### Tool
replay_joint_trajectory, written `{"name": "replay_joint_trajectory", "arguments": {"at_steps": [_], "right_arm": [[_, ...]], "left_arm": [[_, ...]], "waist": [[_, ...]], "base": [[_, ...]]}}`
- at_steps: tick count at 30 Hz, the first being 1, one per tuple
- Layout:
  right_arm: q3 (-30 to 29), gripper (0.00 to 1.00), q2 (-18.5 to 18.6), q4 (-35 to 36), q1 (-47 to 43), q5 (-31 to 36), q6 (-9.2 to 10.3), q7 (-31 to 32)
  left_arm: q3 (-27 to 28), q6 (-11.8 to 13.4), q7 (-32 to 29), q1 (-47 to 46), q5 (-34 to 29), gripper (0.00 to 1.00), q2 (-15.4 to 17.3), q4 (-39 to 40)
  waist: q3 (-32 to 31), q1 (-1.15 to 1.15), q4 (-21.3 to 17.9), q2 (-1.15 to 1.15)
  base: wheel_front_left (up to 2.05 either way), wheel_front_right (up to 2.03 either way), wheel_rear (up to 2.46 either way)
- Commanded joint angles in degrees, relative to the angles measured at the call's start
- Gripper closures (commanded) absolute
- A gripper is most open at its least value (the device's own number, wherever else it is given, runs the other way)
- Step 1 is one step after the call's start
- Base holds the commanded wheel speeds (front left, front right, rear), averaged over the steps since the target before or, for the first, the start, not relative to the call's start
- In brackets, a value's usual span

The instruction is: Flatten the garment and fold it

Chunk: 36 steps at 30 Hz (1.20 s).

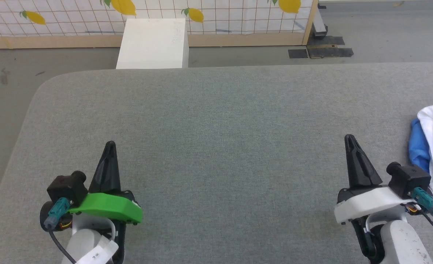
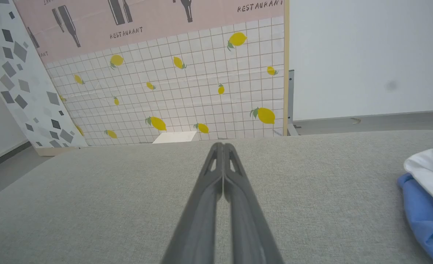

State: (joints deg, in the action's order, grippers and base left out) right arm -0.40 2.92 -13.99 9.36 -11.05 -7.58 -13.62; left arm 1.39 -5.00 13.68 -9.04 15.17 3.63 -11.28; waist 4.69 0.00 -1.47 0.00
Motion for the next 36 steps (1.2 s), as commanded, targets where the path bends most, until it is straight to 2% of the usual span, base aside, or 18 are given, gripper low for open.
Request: {"name": "replay_joint_trajectory", "arguments": {"at_steps": [1, 36], "right_arm": [[0.04, 1.00, 0.00, 0.60, -0.83, 0.44, 0.01, 0.30], [0.15, 1.00, -0.01, 4.66, -3.42, 3.66, 0.03, 4.34]], "left_arm": [[0.00, 0.23, -0.30, 0.76, -0.88, 1.00, -0.07, 0.39], [-0.42, 1.68, -4.36, 3.28, -5.21, 1.00, -0.27, 3.69]], "waist": [[-0.07, 0.00, 0.03, 0.00], [-1.47, 0.00, 0.46, 0.00]], "base": [[0.00, 0.00, 0.00], [0.00, 0.00, 0.00]]}}
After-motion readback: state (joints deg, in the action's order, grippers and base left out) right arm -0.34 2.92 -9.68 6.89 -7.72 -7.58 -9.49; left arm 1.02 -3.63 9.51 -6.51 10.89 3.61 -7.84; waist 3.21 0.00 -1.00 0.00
